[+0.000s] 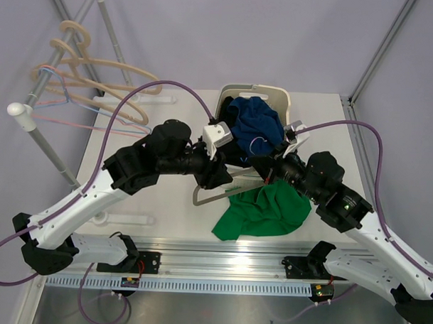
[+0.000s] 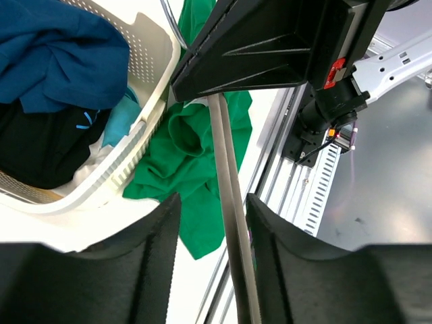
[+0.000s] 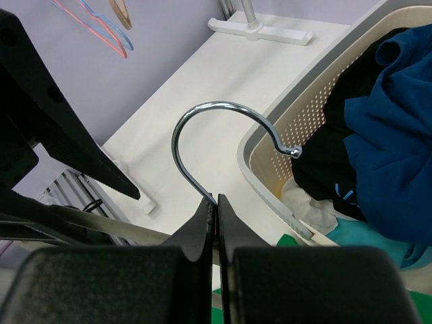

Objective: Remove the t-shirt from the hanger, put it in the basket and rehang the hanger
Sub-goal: Remove the T-shirt from the hanger, then place the hanger at the clothesline.

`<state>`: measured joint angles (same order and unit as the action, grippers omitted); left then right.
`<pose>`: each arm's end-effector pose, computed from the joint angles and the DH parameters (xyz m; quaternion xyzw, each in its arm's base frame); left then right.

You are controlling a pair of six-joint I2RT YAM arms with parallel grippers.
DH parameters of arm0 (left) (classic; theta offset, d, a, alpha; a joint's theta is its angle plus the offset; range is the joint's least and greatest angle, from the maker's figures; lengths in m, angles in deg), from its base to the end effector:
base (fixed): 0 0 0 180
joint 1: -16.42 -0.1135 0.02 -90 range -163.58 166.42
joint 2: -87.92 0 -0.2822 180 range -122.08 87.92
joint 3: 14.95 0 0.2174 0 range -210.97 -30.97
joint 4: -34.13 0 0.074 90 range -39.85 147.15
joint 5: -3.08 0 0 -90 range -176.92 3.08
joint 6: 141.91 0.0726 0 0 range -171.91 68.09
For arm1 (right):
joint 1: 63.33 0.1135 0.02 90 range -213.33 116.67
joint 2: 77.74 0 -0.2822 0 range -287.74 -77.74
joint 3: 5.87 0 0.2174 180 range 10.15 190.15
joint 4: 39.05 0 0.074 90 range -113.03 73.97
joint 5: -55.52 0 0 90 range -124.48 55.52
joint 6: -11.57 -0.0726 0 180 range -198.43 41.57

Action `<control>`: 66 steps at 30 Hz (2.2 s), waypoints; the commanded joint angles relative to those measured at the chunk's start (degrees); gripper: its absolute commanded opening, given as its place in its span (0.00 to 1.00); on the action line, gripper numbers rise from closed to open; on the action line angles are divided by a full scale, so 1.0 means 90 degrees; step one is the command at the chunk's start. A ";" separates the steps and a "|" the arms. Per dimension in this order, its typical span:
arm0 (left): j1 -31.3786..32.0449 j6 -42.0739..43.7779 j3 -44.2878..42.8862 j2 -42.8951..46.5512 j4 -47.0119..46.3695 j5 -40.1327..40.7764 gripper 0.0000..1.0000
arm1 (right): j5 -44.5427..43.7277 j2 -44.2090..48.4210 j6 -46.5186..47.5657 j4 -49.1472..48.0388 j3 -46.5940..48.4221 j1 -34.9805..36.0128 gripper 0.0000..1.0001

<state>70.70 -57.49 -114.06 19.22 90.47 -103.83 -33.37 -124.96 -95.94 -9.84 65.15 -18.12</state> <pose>0.1195 -0.2023 0.4237 0.4168 0.7318 -0.3698 0.3925 0.1210 0.1239 0.3945 -0.1834 0.7166 0.3563 0.5709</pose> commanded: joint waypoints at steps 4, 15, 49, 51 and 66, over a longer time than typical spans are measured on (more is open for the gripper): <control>0.0033 0.0113 -0.0280 0.0027 0.0120 -0.0094 0.10 | 0.0111 0.0169 0.0159 -0.0177 0.0314 -0.0004 0.00; 0.0033 -0.0170 -0.0280 -0.0012 0.0072 -0.0504 0.00 | 0.0258 0.0354 0.0257 -0.0606 0.0061 -0.0004 0.02; 0.0023 -0.1225 -0.0006 0.1550 -0.0300 0.1908 0.00 | -0.1333 0.0267 0.0384 0.0068 0.0246 -0.0004 0.63; 0.0023 -0.1245 0.0013 0.1599 -0.0309 0.1908 0.00 | -0.1440 0.0159 0.0384 0.0009 0.0227 -0.0004 0.60; 0.0023 -0.0854 0.0823 0.2330 -0.0066 0.1801 0.00 | -0.3793 0.0071 -0.0075 0.0038 0.0187 -0.0062 0.00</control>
<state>70.85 -67.09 -107.90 36.16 92.85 -88.37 -57.37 -126.62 -95.18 -8.73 66.07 -18.12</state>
